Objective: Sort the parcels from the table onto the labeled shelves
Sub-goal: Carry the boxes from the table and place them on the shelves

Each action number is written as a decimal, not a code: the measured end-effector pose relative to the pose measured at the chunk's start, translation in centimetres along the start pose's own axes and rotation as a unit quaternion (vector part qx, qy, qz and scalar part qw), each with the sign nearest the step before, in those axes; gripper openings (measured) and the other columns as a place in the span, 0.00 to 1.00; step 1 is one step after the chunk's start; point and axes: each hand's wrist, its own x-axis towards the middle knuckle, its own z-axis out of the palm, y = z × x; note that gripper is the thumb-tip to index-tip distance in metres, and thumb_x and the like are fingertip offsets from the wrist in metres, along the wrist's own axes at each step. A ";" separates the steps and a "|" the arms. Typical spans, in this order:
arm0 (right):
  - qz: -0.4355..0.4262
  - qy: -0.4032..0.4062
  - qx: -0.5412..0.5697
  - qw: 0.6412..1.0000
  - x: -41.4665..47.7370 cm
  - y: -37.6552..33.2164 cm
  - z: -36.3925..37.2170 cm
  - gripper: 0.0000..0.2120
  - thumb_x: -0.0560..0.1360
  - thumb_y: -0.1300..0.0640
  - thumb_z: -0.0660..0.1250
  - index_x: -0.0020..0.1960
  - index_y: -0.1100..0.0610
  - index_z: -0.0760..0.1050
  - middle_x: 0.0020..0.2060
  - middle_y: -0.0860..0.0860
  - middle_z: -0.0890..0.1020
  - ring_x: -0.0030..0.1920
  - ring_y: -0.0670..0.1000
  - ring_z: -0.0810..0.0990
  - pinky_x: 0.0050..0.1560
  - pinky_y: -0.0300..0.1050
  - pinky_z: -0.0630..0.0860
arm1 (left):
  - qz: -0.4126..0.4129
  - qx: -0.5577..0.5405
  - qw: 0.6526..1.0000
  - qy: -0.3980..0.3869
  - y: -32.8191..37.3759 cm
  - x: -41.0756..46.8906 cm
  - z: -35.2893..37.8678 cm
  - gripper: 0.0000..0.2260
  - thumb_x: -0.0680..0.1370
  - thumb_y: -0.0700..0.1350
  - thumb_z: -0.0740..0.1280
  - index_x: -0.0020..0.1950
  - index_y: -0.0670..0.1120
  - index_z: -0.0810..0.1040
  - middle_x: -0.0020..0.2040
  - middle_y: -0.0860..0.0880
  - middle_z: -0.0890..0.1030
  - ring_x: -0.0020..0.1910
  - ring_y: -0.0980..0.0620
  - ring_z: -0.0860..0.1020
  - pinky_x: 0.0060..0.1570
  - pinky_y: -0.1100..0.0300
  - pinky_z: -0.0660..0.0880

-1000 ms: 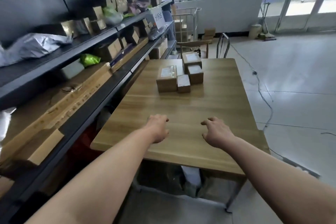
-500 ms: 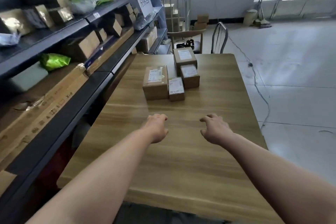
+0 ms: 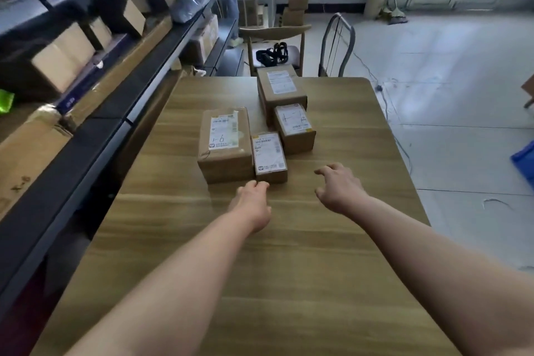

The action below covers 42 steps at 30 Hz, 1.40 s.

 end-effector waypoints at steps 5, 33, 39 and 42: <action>-0.038 0.024 0.023 0.999 5.9 -1.6 -0.7 0.26 0.76 0.52 0.63 0.73 0.50 0.64 0.73 0.54 0.63 0.71 0.57 0.61 0.69 0.55 0.64 | 0.002 -0.016 0.999 0.046 1.3 3.8 0.1 0.25 0.79 0.46 0.63 0.75 0.52 0.60 0.75 0.50 0.59 0.72 0.47 0.61 0.66 0.52 0.65; -0.045 0.054 0.049 0.996 8.9 4.9 3.0 0.28 0.64 0.39 0.70 0.62 0.36 0.67 0.72 0.47 0.55 0.63 0.59 0.65 0.65 0.52 0.63 | -0.062 0.094 0.981 0.158 5.0 11.1 2.0 0.16 0.79 0.55 0.61 0.64 0.49 0.71 0.63 0.46 0.72 0.62 0.46 0.68 0.52 0.52 0.72; -0.071 0.046 0.017 0.996 6.5 9.0 2.7 0.30 0.64 0.37 0.69 0.64 0.35 0.65 0.73 0.48 0.53 0.63 0.58 0.65 0.65 0.51 0.63 | -0.097 0.098 0.981 0.133 6.6 12.9 3.3 0.19 0.79 0.57 0.62 0.68 0.54 0.67 0.67 0.45 0.65 0.66 0.42 0.63 0.58 0.45 0.70; -0.072 0.039 0.011 0.997 5.9 10.4 2.6 0.30 0.64 0.37 0.69 0.64 0.35 0.65 0.73 0.48 0.53 0.63 0.58 0.65 0.66 0.51 0.63 | -0.108 0.071 0.976 0.174 6.8 12.8 4.0 0.16 0.78 0.53 0.64 0.66 0.54 0.70 0.66 0.46 0.66 0.64 0.42 0.64 0.57 0.44 0.71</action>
